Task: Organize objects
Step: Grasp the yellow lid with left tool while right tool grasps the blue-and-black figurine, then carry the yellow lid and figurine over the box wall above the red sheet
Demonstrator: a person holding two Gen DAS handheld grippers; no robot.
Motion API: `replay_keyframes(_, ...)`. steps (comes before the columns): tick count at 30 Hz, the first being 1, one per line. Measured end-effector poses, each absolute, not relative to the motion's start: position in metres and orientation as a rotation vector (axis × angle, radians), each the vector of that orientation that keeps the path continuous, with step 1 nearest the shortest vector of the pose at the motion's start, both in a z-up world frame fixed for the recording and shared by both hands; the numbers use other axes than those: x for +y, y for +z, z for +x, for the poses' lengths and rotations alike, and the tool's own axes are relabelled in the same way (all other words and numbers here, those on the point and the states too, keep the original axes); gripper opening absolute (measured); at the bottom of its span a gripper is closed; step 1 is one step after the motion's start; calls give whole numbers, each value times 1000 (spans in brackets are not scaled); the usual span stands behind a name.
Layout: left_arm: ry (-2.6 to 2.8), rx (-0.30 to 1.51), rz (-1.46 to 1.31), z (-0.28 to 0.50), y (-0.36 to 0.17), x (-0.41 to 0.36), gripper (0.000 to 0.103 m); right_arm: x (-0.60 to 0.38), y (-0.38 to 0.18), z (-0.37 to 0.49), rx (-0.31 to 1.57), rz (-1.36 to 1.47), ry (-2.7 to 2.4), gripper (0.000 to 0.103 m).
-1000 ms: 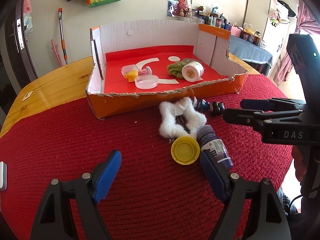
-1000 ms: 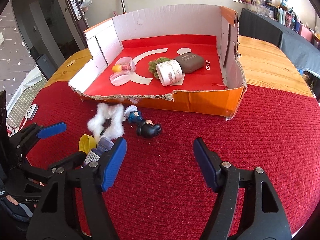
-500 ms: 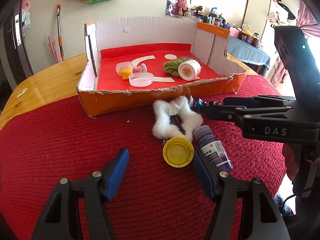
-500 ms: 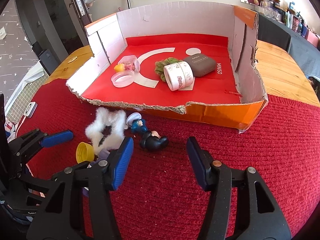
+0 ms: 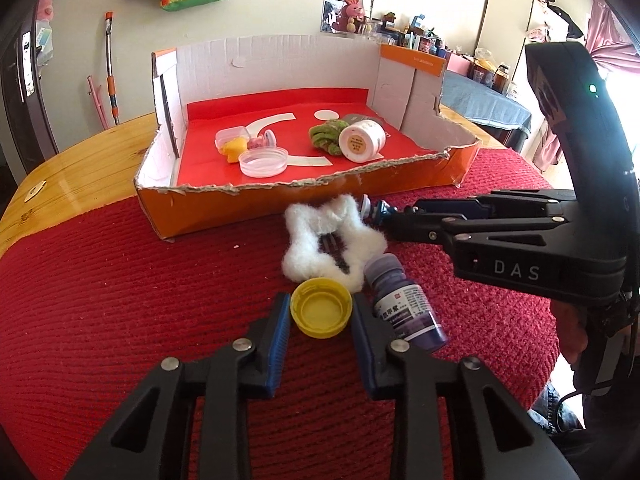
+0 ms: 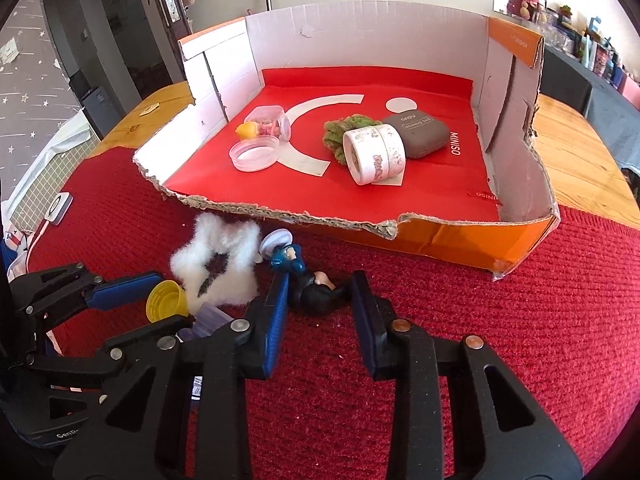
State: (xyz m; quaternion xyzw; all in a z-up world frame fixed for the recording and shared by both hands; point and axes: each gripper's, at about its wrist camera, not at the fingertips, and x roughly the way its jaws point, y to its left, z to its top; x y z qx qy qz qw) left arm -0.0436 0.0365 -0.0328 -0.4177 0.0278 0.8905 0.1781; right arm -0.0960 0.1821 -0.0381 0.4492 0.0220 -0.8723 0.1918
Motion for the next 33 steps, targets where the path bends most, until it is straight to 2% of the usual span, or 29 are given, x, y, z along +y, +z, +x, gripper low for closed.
replay_keyframes(33,2610,34,-1106,-45,-2,15,31,189,-1,-69,0,1162,-2467,29)
